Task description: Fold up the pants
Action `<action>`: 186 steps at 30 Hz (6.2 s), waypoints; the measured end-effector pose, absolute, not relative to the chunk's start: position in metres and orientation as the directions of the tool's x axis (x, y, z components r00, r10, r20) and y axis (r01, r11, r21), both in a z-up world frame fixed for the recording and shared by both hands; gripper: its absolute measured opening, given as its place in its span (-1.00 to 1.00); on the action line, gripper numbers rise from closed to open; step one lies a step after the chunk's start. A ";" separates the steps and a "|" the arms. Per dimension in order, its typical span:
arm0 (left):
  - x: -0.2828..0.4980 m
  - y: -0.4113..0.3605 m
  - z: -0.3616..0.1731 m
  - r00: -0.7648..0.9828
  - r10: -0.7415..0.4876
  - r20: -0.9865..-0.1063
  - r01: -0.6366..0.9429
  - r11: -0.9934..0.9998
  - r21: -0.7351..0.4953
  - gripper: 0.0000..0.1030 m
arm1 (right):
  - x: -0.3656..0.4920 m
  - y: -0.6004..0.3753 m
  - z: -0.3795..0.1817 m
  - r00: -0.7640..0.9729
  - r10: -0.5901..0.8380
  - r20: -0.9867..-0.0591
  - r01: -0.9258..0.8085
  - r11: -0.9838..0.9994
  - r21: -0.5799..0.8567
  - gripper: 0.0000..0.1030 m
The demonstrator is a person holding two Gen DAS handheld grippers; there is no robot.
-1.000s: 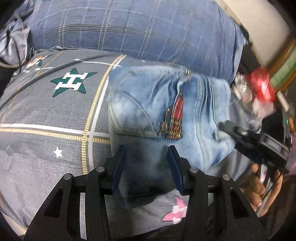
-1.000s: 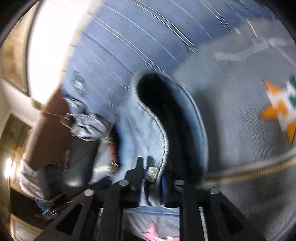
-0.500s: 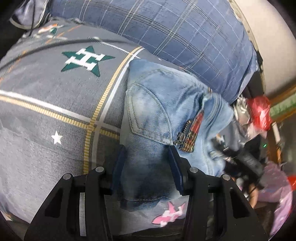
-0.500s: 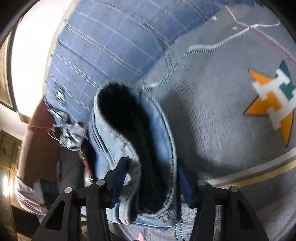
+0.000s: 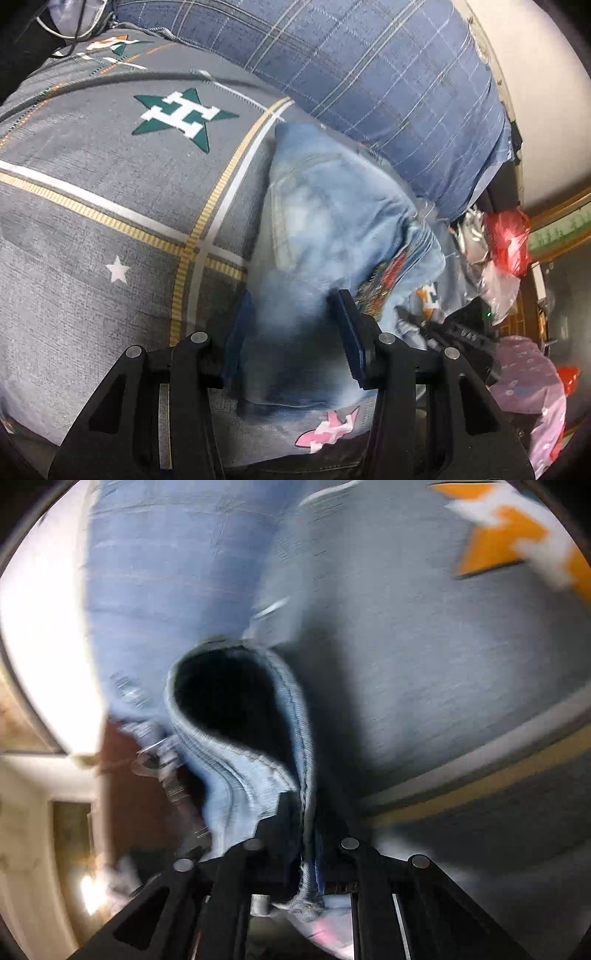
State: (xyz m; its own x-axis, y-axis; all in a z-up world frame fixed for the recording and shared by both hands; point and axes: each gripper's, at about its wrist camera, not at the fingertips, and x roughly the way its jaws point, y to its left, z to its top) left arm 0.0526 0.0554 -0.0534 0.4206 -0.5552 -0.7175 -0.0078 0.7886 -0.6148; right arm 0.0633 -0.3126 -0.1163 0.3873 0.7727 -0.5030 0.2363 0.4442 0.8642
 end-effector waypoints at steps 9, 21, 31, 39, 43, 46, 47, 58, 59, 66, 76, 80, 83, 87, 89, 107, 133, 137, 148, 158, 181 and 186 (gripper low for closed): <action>0.023 0.033 -0.007 0.576 -0.511 -0.638 0.199 0.845 -0.496 -0.11 | 0.042 -0.307 -0.003 0.650 0.590 -0.480 -0.080 0.681 0.728 -0.21; 0.026 -0.031 -0.044 0.338 -0.640 -0.690 0.347 0.766 -0.541 -0.12 | 0.117 -0.268 -0.060 0.507 0.571 -0.646 0.051 0.728 0.684 -0.61; 0.021 -0.020 -0.026 0.385 -0.679 -0.625 0.361 0.734 -0.575 -0.12 | 0.093 -0.285 -0.035 0.542 0.643 -0.542 -0.078 0.680 0.729 -0.43; 0.049 0.063 -0.044 0.523 -0.604 -0.602 0.032 0.719 -0.694 0.05 | 0.061 -0.303 -0.041 0.520 0.581 -0.626 0.010 0.729 0.684 0.39; 0.064 0.076 -0.080 0.441 -0.676 -0.591 -0.108 0.613 -0.782 0.05 | 0.074 -0.295 -0.079 0.360 0.703 -0.613 0.081 0.631 0.771 0.39; 0.071 0.073 -0.081 0.417 -0.692 -0.589 -0.110 0.605 -0.789 0.05 | 0.073 -0.289 -0.084 0.323 0.741 -0.588 0.071 0.601 0.796 0.37; 0.072 0.069 -0.078 0.410 -0.684 -0.603 -0.110 0.619 -0.778 0.05 | 0.073 -0.287 -0.082 0.320 0.730 -0.603 0.065 0.618 0.783 0.31; 0.107 0.053 -0.075 0.268 -0.631 -0.728 -0.077 0.739 -0.669 0.04 | 0.067 -0.280 -0.075 0.342 0.638 -0.690 0.020 0.729 0.684 -0.12; 0.108 0.053 -0.078 0.277 -0.629 -0.726 -0.087 0.736 -0.671 -0.02 | 0.067 -0.278 -0.073 0.347 0.626 -0.698 0.001 0.744 0.668 -0.13; 0.087 0.044 -0.047 0.378 -0.604 -0.702 0.022 0.764 -0.645 -0.44 | 0.053 -0.249 -0.035 0.470 0.521 -0.712 -0.191 0.848 0.495 -0.48; 0.073 0.065 -0.008 0.540 -0.644 -0.542 0.117 0.695 -0.710 -0.46 | 0.060 -0.235 0.009 0.553 0.580 -0.598 -0.262 0.803 0.536 -0.52; 0.091 0.069 0.007 0.557 -0.628 -0.544 0.109 0.704 -0.701 -0.46 | 0.089 -0.228 0.033 0.556 0.603 -0.572 -0.283 0.784 0.552 -0.52; 0.108 0.066 0.016 0.576 -0.596 -0.559 0.105 0.732 -0.673 -0.46 | 0.111 -0.221 0.042 0.550 0.609 -0.572 -0.292 0.782 0.551 -0.53; 0.123 0.076 0.005 0.578 -0.597 -0.556 0.093 0.726 -0.681 -0.46 | 0.126 -0.220 0.033 0.557 0.624 -0.548 -0.291 0.764 0.575 -0.53; 0.127 0.076 -0.002 0.572 -0.591 -0.569 0.078 0.730 -0.679 -0.46 | 0.130 -0.225 0.016 0.554 0.658 -0.509 -0.290 0.726 0.623 -0.52; 0.158 0.067 -0.010 0.590 -0.546 -0.595 0.075 0.771 -0.633 -0.46 | 0.166 -0.226 -0.003 0.562 0.660 -0.499 -0.269 0.715 0.645 -0.52; 0.181 0.060 -0.045 0.499 -0.411 -0.763 -0.052 0.865 -0.500 -0.23 | 0.195 -0.230 -0.057 0.427 0.590 -0.685 -0.061 0.775 0.629 -0.20; 0.171 0.068 -0.036 0.520 -0.412 -0.748 -0.067 0.854 -0.517 -0.23 | 0.179 -0.247 -0.034 0.507 0.568 -0.649 -0.075 0.779 0.623 -0.20; 0.119 0.043 0.000 0.571 -0.470 -0.673 0.090 0.850 -0.519 -0.23 | 0.136 -0.243 -0.010 0.525 0.625 -0.578 -0.199 0.751 0.630 -0.29; 0.125 0.019 -0.031 0.453 -0.448 -0.771 0.077 0.881 -0.467 -0.23 | 0.131 -0.230 -0.010 0.510 0.644 -0.570 -0.257 0.747 0.614 -0.53; 0.125 0.007 -0.038 0.468 -0.340 -0.816 0.086 0.936 -0.341 -0.23 | 0.136 -0.208 -0.036 0.464 0.422 -0.779 -0.168 0.905 0.390 -0.84; 0.125 0.004 -0.039 0.486 -0.311 -0.817 0.068 0.945 -0.319 -0.23 | 0.134 -0.212 -0.040 0.479 0.449 -0.755 -0.196 0.892 0.406 -0.82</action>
